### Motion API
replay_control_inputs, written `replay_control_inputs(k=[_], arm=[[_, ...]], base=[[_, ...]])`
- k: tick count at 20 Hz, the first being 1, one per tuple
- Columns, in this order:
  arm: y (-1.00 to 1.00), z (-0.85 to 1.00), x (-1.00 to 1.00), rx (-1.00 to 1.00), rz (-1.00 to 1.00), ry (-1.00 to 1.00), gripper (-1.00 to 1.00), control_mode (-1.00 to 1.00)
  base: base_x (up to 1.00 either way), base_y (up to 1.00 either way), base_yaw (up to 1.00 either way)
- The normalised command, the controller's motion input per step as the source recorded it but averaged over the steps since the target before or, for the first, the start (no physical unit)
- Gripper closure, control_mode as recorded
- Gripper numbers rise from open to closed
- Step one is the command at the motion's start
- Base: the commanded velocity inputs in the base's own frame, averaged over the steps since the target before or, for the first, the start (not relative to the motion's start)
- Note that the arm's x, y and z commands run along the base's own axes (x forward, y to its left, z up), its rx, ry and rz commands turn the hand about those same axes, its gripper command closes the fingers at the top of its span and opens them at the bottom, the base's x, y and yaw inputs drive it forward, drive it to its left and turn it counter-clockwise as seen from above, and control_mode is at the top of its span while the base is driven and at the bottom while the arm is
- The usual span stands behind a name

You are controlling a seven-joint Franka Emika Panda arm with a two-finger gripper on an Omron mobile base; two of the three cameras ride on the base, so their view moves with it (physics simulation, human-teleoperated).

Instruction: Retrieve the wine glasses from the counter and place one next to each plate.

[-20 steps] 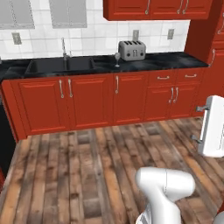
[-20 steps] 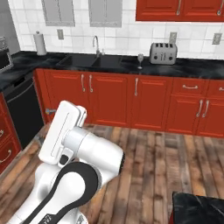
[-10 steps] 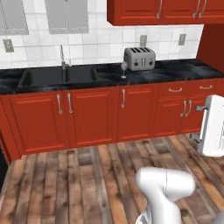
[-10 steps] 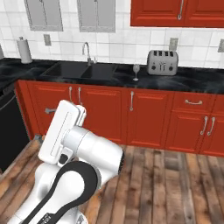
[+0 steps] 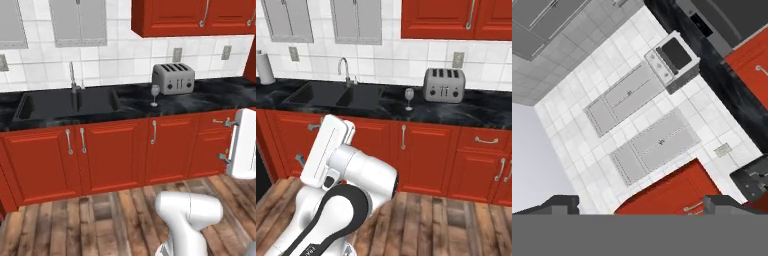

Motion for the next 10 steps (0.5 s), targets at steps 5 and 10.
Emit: replay_control_inputs(k=[5, 10], arm=[[0.0, 0.0, 0.0, 0.0, 0.0, 0.0, -1.0, 1.0], [0.0, 0.0, 0.0, 0.0, 0.0, 0.0, -1.0, 1.0]], base=[[0.78, 0.09, -0.03], [0.83, 0.0, -0.17]])
